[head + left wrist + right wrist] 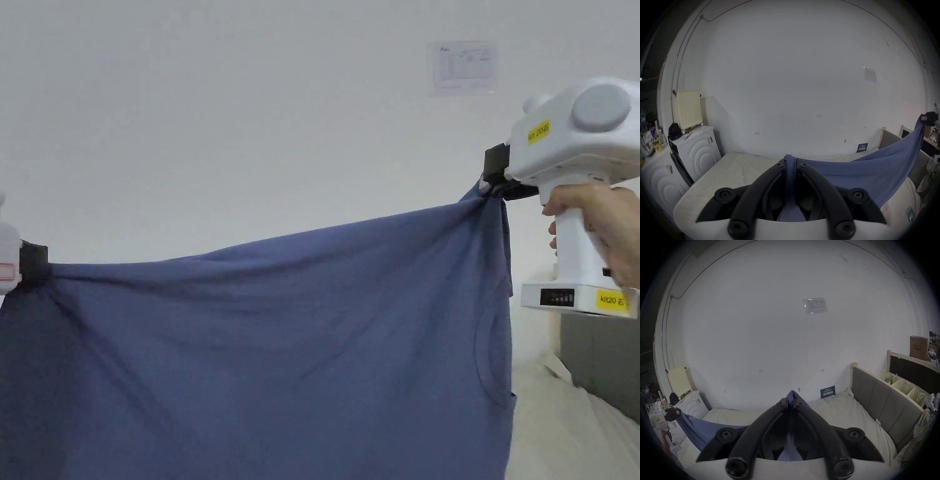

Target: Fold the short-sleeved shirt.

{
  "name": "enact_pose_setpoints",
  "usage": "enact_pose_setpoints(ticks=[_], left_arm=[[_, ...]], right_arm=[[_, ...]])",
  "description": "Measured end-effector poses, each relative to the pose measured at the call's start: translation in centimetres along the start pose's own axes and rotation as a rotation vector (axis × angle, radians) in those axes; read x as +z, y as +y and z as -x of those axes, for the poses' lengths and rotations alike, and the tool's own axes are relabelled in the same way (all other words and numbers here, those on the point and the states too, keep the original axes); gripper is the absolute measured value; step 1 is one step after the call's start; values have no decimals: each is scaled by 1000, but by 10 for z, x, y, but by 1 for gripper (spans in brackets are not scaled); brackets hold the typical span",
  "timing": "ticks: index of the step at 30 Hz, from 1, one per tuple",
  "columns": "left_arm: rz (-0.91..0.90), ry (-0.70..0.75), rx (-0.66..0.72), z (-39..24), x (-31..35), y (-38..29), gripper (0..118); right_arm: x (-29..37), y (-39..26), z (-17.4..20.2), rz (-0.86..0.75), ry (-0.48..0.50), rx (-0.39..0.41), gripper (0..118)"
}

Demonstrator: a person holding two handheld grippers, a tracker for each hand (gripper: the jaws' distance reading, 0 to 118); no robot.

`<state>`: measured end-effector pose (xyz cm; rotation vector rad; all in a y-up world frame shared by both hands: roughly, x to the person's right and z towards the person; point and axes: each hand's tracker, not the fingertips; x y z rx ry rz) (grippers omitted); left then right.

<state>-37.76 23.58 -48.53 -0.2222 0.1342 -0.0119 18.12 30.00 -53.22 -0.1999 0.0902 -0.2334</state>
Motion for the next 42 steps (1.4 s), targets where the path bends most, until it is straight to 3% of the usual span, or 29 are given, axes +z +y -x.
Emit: enact_pose_setpoints(ticks=[6, 10, 13, 19, 29, 32, 36, 42], left_arm=[[-39, -7, -2, -6, -14, 17, 9], [-74, 33, -56, -17, -19, 12, 9], [-44, 41, -70, -25, -30, -6, 9], [101, 23, -83, -29, -73, -77, 9], [462, 10, -45, -39, -123, -259, 9], [508, -9, -14, -35, -115, -293, 9], [497, -23, 51, -26, -75, -317, 9], [519, -19, 42, -15, 8, -340, 9]], right_arm=[[1, 10, 0, -24, -7, 32, 4], [8, 6, -2, -87, 11, -12, 4], [-4, -8, -2, -28, 2, 14, 4], [-43, -78, -16, 114, -30, 40, 4], [-120, -264, -67, 468, -85, -1, 4], [-110, -312, -78, 543, -98, 20, 4], [-73, -351, -104, 551, -105, -93, 4], [35, -378, -120, 550, -86, -140, 4]])
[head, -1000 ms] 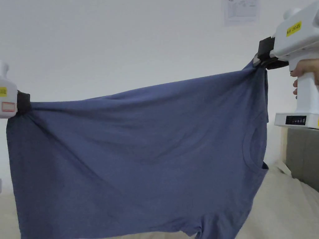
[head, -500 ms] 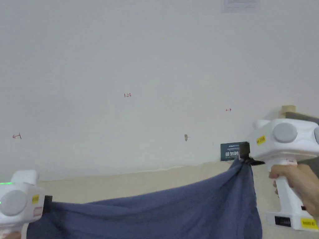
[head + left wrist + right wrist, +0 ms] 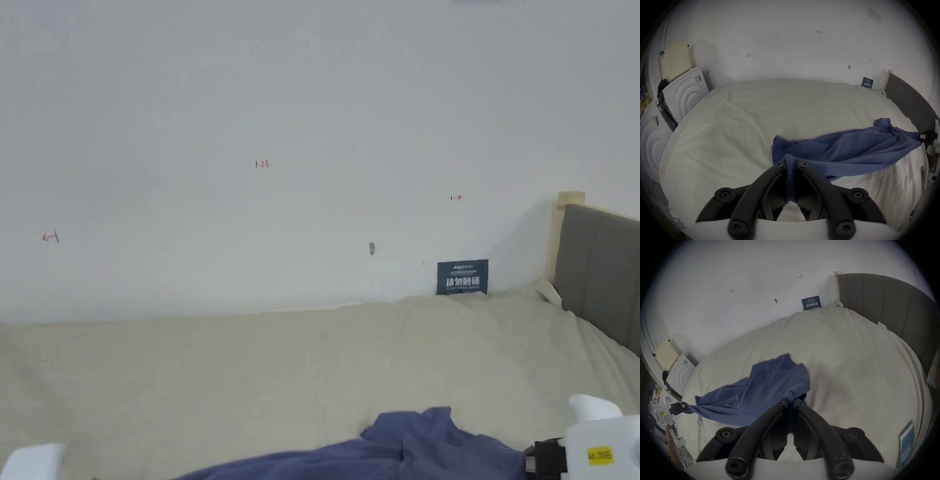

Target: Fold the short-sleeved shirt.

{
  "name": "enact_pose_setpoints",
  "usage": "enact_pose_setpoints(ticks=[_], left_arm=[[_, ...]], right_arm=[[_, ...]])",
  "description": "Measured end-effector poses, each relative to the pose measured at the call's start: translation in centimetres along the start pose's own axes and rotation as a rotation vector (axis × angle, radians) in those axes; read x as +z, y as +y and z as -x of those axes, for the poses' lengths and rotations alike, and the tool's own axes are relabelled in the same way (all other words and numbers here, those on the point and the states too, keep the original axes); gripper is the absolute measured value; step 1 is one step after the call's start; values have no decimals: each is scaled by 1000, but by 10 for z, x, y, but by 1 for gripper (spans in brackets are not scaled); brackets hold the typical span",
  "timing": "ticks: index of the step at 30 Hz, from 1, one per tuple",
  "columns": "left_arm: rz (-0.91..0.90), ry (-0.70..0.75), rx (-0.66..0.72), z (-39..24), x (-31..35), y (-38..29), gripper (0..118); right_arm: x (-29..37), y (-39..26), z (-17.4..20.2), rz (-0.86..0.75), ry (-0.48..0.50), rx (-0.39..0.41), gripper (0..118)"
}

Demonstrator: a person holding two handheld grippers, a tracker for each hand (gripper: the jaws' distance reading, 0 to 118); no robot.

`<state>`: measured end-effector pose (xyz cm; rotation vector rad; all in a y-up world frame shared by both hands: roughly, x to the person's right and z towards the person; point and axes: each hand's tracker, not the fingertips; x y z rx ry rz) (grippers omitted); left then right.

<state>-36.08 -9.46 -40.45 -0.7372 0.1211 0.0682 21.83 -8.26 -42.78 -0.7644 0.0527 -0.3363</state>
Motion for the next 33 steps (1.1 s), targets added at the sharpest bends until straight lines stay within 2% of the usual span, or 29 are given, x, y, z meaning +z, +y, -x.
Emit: enact_pose_setpoints(ticks=[2, 6, 9, 14, 18, 23, 24, 25, 27, 28, 29, 32, 33], left_arm=[[-5, -22, 19, 8, 27, -26, 9], [15, 15, -36, 16, 67, -76, 9], [35, -16, -5, 25, 91, -112, 9], [65, 11, -8, 37, 119, -160, 9], [53, -24, 66, 53, 141, -186, 9], [67, -11, 17, 49, 133, -209, 9], [75, -11, 21, 49, 132, -211, 13], [77, -21, 26, 49, 132, -213, 24], [77, -45, 42, 49, 134, -215, 87], [80, -62, 47, 50, 136, -214, 109], [72, -69, 52, 50, 140, -212, 118], [32, -87, 52, 46, 155, -198, 117], [-8, -94, 49, 43, 162, -193, 113]], right_arm=[[30, -27, -4, 6, 2, 4, 4], [82, -89, -5, 7, 9, 58, 4], [115, -135, -5, 10, -4, 62, 4], [154, -199, -12, 62, -8, 82, 4], [170, -222, -25, 90, 7, 40, 4], [167, -239, -26, 100, -3, 70, 4], [163, -239, -26, 107, 2, 76, 6], [161, -240, -25, 114, -9, 83, 14], [159, -241, -21, 91, -36, 105, 67], [159, -240, -21, 76, -48, 107, 85], [162, -237, -20, 46, -45, 112, 88], [171, -224, -9, -6, 4, 140, 88], [175, -221, -2, -36, 19, 149, 85]])
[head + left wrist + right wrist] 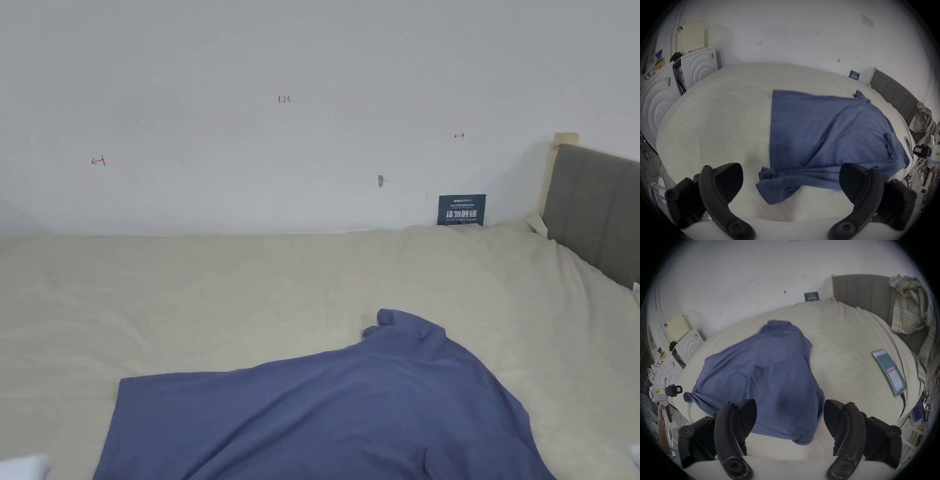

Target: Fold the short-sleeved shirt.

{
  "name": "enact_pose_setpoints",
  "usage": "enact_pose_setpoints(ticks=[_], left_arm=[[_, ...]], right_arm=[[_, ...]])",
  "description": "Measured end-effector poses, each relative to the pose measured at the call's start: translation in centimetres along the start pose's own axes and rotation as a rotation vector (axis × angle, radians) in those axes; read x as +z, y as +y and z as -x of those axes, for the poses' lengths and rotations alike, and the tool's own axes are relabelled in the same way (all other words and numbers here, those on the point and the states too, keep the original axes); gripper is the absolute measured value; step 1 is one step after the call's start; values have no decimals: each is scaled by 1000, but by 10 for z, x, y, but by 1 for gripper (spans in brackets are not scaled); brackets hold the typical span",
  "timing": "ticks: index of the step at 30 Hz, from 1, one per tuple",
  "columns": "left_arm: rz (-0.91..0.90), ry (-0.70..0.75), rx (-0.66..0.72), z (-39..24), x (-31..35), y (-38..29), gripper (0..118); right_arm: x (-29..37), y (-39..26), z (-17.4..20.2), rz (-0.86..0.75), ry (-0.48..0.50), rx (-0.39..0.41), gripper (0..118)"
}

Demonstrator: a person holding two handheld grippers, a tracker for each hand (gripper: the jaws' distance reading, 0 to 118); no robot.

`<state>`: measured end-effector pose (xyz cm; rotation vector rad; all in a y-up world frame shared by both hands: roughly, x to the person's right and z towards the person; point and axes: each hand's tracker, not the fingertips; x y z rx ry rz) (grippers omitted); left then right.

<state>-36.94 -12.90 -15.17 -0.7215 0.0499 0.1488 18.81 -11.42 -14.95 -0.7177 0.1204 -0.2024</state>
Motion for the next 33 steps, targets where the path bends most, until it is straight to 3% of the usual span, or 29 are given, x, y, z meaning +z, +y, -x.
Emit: enact_pose_setpoints(ticks=[1, 3, 4, 5, 8, 15, 16, 17, 20, 21, 22, 33], left_arm=[[-9, -20, 8, -5, 5, 7, 104], [-64, -25, 25, -13, 11, 20, 48], [-90, -11, 18, -19, 10, 26, 15], [-90, -11, 6, -24, 5, 32, 3], [-85, -21, 0, -31, -9, 51, 0], [-68, -5, 13, -31, -58, 98, 0], [-58, -13, 37, -26, -69, 108, 8], [-16, -7, 58, -19, -83, 121, 44], [37, 10, 43, -7, -120, 147, 79], [33, 27, 36, -4, -132, 153, 100], [33, 44, 34, -1, -144, 160, 104], [245, 131, 37, 21, -265, 167, 103]], right_arm=[[2, 5, 7, -23, 9, 14, 76], [4, 15, 21, -62, 11, 45, 12], [2, 19, 29, -74, -1, 50, 0], [-1, 22, 36, -89, 3, 57, 0], [-10, 34, 52, -120, 55, 59, 0], [-46, 57, 83, -165, 78, 95, 0], [-52, 60, 87, -167, 79, 101, 0], [-60, 63, 89, -172, 85, 104, 0], [-82, 71, 94, -166, 101, 90, 0], [-89, 73, 95, -158, 104, 88, 0], [-96, 76, 97, -146, 105, 94, 0], [-150, 88, 102, -68, 133, 108, 0]])
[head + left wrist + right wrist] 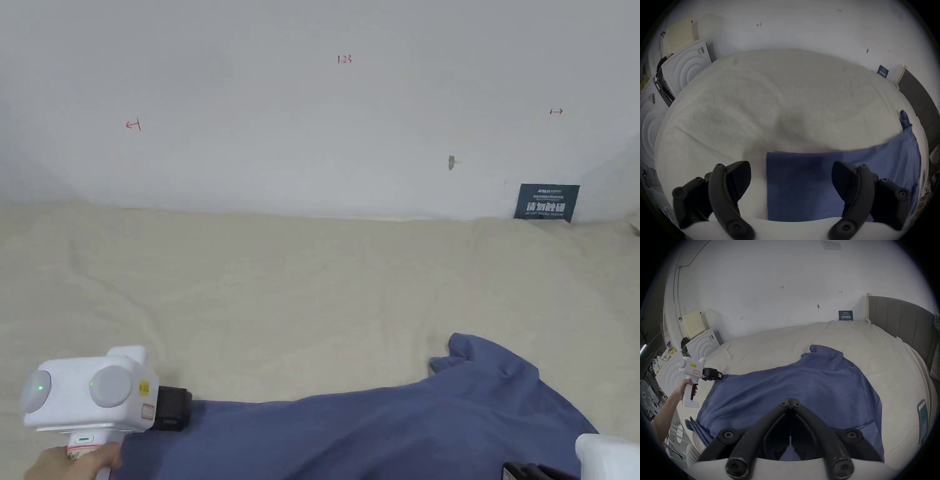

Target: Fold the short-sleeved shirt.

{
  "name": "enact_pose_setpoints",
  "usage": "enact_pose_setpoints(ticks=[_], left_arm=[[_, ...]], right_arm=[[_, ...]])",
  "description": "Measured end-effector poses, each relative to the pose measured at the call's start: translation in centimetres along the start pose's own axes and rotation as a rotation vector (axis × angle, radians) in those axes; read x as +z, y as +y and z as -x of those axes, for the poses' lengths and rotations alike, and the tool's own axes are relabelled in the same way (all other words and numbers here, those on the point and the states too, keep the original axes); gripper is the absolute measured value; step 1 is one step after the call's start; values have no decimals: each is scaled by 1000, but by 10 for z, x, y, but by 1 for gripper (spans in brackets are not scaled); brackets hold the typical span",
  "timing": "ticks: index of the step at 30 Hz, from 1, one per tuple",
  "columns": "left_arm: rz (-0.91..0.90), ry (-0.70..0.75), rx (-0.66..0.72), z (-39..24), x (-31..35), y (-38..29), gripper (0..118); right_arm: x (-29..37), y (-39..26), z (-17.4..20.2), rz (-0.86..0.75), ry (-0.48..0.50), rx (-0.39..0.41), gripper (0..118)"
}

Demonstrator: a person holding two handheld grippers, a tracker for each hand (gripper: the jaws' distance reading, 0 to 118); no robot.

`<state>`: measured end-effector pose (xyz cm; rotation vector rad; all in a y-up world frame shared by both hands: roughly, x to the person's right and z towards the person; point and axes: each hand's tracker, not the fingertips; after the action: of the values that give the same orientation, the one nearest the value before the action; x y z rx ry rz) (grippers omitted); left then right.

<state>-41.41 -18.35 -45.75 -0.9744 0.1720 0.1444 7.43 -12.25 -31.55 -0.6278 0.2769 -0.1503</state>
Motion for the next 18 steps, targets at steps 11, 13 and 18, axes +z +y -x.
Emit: enact_pose_setpoints(ticks=[11, 13, 18], left_arm=[[-68, 4, -52, -14, 10, -6, 4], [-43, -11, -80, -23, 7, -6, 4], [-63, -11, -78, -21, 13, -10, 4]], right_arm=[[-13, -16, -14, 84, 2, -51, 0], [-13, -17, -19, 93, 3, -61, 0], [-7, -4, -36, 106, 19, -82, 0]])
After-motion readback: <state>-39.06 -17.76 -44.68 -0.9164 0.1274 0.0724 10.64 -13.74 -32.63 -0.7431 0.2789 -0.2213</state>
